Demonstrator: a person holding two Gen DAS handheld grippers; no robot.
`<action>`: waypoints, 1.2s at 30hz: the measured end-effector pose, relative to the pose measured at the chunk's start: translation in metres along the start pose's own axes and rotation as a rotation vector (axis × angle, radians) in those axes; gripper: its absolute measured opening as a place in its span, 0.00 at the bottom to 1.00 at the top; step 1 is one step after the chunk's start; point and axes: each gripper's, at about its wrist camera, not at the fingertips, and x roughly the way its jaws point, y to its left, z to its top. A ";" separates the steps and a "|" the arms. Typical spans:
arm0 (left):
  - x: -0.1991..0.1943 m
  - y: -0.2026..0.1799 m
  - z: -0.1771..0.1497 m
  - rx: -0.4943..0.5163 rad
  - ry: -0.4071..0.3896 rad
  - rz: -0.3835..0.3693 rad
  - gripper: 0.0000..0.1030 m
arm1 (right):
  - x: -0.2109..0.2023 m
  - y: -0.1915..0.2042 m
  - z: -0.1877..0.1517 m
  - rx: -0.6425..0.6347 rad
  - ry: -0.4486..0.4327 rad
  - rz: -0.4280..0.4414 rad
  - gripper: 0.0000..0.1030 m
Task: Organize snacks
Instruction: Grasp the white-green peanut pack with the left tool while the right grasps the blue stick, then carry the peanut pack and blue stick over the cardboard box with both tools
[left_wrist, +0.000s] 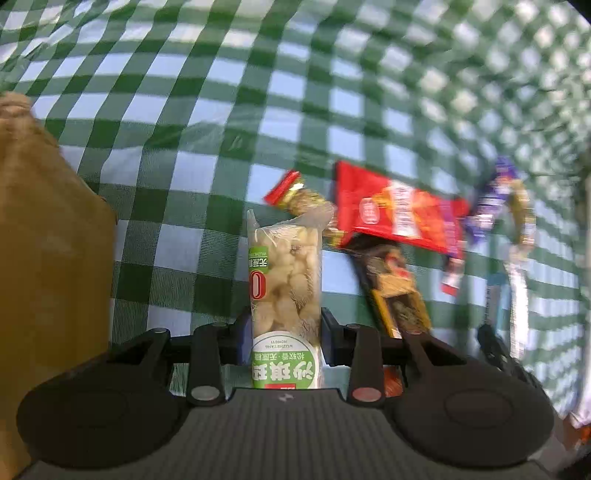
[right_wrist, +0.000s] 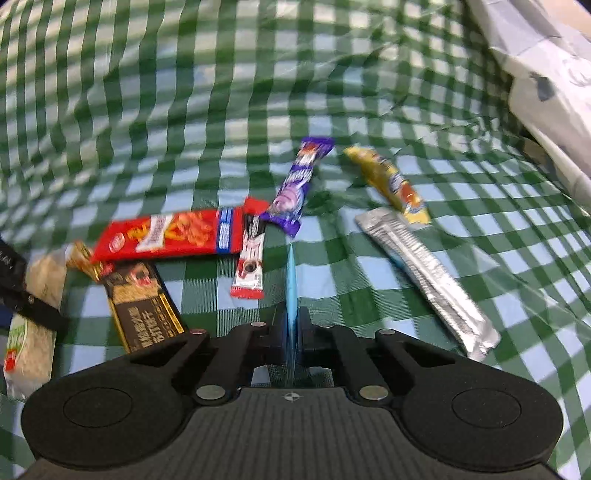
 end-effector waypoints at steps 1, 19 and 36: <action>-0.011 0.000 -0.005 0.002 -0.012 -0.031 0.39 | -0.007 -0.001 0.001 0.016 -0.015 0.006 0.05; -0.197 0.051 -0.128 0.152 -0.233 -0.109 0.39 | -0.197 0.062 -0.025 0.074 -0.128 0.210 0.05; -0.313 0.213 -0.252 0.000 -0.402 -0.018 0.39 | -0.325 0.195 -0.070 -0.049 -0.093 0.450 0.05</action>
